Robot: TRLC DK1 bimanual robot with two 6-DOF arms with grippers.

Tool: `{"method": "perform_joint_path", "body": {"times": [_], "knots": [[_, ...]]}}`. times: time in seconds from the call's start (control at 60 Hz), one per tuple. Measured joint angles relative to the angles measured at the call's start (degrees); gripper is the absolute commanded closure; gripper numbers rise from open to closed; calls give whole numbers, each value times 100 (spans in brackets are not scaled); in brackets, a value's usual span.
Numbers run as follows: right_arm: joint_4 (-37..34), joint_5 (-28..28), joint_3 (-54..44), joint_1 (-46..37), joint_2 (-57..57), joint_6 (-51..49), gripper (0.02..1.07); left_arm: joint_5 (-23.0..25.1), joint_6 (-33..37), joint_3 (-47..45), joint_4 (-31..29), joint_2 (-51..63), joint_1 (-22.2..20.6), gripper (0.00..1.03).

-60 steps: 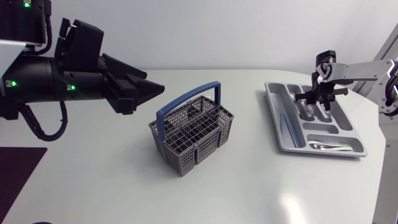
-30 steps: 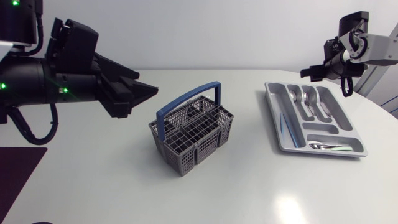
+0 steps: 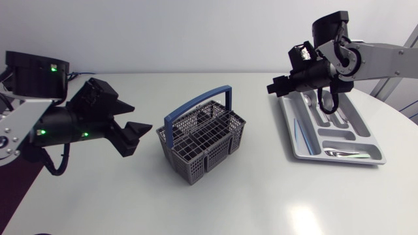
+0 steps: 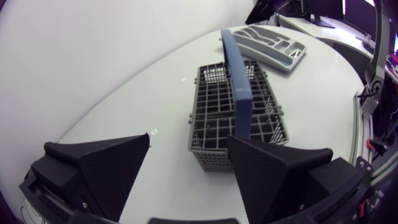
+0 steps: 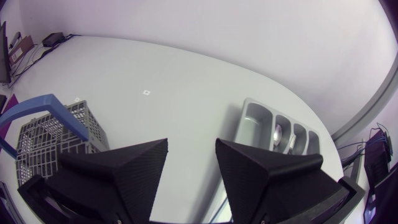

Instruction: Unload the cutlery basket into the drawer organizer.

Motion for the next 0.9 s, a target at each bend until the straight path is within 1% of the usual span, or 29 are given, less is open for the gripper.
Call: {"method": "perform_joint_path", "body": {"times": [0.133, 0.383, 0.667, 0.9], "knots": [[234, -254, 0, 267, 160, 33, 49, -114, 216, -186, 446, 697, 103, 5], [247, -656, 0, 520, 852, 166, 48, -192, 240, -262, 1036, 1604, 133, 5], [129, -988, -192, 693, 962, 188, 48, -223, 240, -181, 1248, 2155, 35, 5], [57, -933, -719, 837, 634, 190, 48, -352, 238, 219, 1263, 2546, 17, 5]]}}
